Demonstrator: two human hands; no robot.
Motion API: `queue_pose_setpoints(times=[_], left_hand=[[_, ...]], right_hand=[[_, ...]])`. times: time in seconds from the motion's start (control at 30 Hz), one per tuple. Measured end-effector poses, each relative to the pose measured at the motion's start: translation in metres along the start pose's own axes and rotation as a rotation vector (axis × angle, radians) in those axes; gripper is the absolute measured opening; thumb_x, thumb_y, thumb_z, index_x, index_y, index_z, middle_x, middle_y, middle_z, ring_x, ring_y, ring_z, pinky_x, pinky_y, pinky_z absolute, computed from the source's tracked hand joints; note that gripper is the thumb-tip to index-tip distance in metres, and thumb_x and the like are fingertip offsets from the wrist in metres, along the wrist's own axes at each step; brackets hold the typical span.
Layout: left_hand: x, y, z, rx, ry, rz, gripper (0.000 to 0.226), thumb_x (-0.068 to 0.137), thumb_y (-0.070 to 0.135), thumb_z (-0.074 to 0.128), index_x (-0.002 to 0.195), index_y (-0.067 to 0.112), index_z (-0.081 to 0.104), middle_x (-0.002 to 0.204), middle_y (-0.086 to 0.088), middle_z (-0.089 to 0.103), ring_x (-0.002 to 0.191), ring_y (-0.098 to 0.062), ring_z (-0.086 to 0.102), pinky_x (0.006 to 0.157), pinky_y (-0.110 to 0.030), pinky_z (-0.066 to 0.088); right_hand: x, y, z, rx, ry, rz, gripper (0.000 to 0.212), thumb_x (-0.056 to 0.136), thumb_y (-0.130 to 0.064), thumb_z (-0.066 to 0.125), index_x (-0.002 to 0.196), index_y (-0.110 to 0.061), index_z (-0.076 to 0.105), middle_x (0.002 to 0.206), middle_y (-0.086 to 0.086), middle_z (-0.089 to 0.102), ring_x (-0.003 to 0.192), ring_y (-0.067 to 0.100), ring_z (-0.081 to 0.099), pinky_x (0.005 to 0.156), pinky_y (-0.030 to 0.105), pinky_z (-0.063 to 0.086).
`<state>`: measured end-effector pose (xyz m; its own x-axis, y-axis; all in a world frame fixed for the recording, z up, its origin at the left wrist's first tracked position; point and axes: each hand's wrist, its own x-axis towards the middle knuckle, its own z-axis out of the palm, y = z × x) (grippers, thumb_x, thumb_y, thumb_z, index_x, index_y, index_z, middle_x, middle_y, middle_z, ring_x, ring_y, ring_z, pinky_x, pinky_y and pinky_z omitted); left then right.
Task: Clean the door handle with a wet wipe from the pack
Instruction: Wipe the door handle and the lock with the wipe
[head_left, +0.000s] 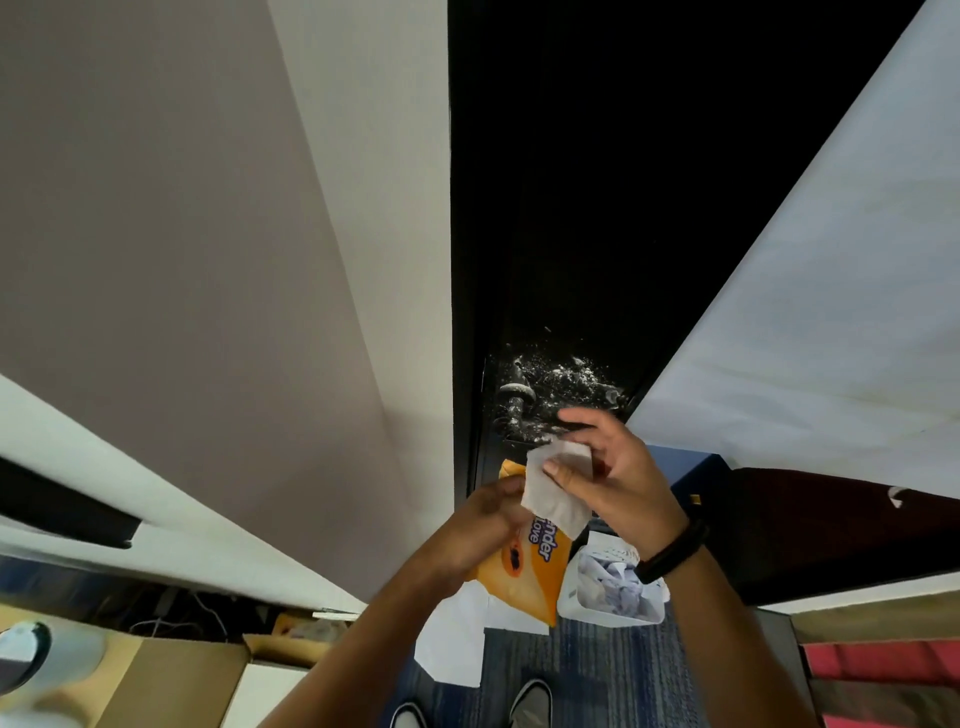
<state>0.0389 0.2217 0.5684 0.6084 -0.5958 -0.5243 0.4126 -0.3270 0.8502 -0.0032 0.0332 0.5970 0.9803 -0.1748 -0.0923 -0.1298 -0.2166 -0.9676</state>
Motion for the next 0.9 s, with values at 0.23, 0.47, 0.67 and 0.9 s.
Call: queue_pose_setpoints(times=[0.23,0.47,0.67,0.9], left_hand=[[0.008,0.001,0.001,0.011,0.078,0.028,0.063,0.080,0.079,0.066,0.120,0.031,0.070,0.113,0.000,0.081,0.105,-0.023,0.078,0.097,-0.046,0.062],[0.005,0.004,-0.001,0.006,0.176,0.027,0.061,0.077,0.083,0.061,0.113,0.035,0.072,0.106,0.010,0.082,0.098,-0.011,0.078,0.091,-0.034,0.060],[-0.002,-0.017,-0.016,-0.072,0.222,-0.126,0.062,0.089,0.072,0.049,0.134,0.031,0.060,0.124,-0.002,0.073,0.102,-0.022,0.073,0.094,-0.046,0.060],[-0.002,-0.018,-0.012,-0.027,0.219,-0.125,0.041,0.104,0.059,0.043,0.129,0.034,0.063,0.117,0.004,0.072,0.102,-0.019,0.073,0.090,-0.041,0.059]], right_hand=[[-0.030,0.007,0.029,-0.104,0.144,-0.196,0.036,0.091,-0.054,0.065,0.108,-0.023,0.069,0.093,-0.003,0.075,0.085,0.016,0.073,0.071,0.042,0.061],[-0.020,0.034,0.027,-0.055,0.389,-0.071,0.059,0.093,-0.053,0.063,0.069,0.000,0.055,0.057,0.019,0.045,0.051,0.022,0.040,0.052,0.033,0.036],[0.014,0.029,-0.008,-0.346,0.656,-0.292,0.035,0.100,-0.032,0.057,0.105,-0.001,0.074,0.096,0.015,0.076,0.086,0.021,0.072,0.079,0.036,0.062],[0.029,0.073,0.000,-0.890,0.199,-0.384,0.043,0.096,-0.043,0.066,0.127,-0.013,0.070,0.127,0.004,0.072,0.121,0.020,0.065,0.107,0.043,0.050]])
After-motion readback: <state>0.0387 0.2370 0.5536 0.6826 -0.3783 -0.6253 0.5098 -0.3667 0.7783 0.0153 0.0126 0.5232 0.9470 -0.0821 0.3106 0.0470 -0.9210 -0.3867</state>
